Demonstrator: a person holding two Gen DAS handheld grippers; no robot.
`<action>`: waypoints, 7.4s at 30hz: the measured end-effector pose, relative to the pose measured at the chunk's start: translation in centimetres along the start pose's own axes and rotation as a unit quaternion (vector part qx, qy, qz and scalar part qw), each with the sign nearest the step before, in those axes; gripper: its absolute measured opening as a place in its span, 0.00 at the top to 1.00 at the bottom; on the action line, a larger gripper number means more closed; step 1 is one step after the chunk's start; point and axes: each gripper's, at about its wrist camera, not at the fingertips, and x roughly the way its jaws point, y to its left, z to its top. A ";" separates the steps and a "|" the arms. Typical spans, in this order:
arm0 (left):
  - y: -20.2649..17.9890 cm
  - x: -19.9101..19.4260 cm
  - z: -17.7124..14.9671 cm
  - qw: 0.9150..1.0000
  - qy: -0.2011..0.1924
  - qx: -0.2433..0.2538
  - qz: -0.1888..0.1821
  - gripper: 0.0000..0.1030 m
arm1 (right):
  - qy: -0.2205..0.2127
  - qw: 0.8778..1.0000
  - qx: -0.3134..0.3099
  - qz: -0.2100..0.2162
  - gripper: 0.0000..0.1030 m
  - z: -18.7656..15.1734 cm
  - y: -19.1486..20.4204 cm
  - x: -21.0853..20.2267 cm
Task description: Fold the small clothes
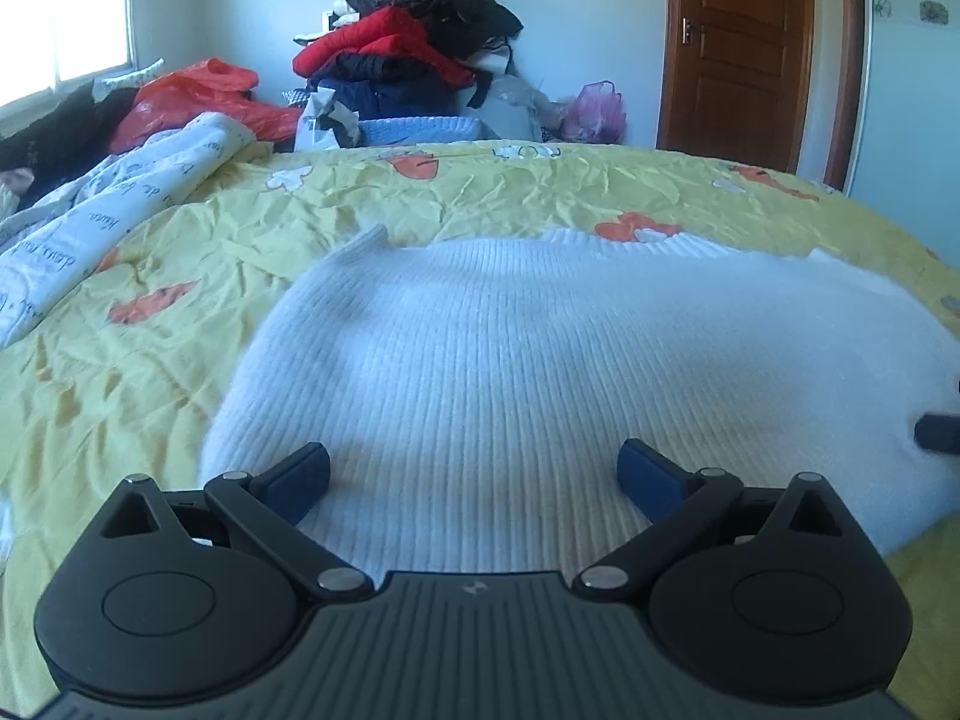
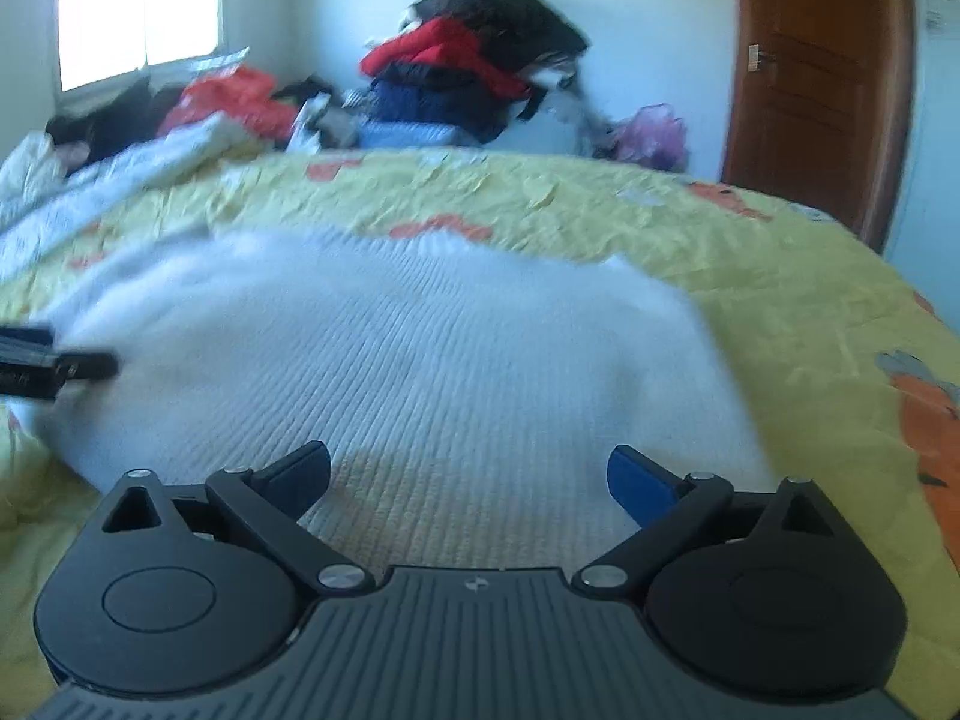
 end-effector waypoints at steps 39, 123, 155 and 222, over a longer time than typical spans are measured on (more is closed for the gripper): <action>0.0 -1.0 -1.8 1.000 0.006 0.007 0.001 0.00 | -0.013 0.989 -0.071 0.125 0.02 2.3 8.4 7.0; -18.2 -5.1 -0.2 0.936 -0.204 0.287 0.006 0.73 | 0.128 0.943 0.006 0.307 0.71 19.6 2.7 12.2; -14.9 -2.4 -5.5 0.917 -0.181 0.352 -0.050 0.14 | 0.132 0.959 0.192 0.159 0.54 11.2 -12.8 12.8; -4.8 13.9 5.7 0.891 0.149 -0.243 -0.353 0.21 | 0.121 0.922 0.278 0.243 0.25 4.2 -16.5 9.9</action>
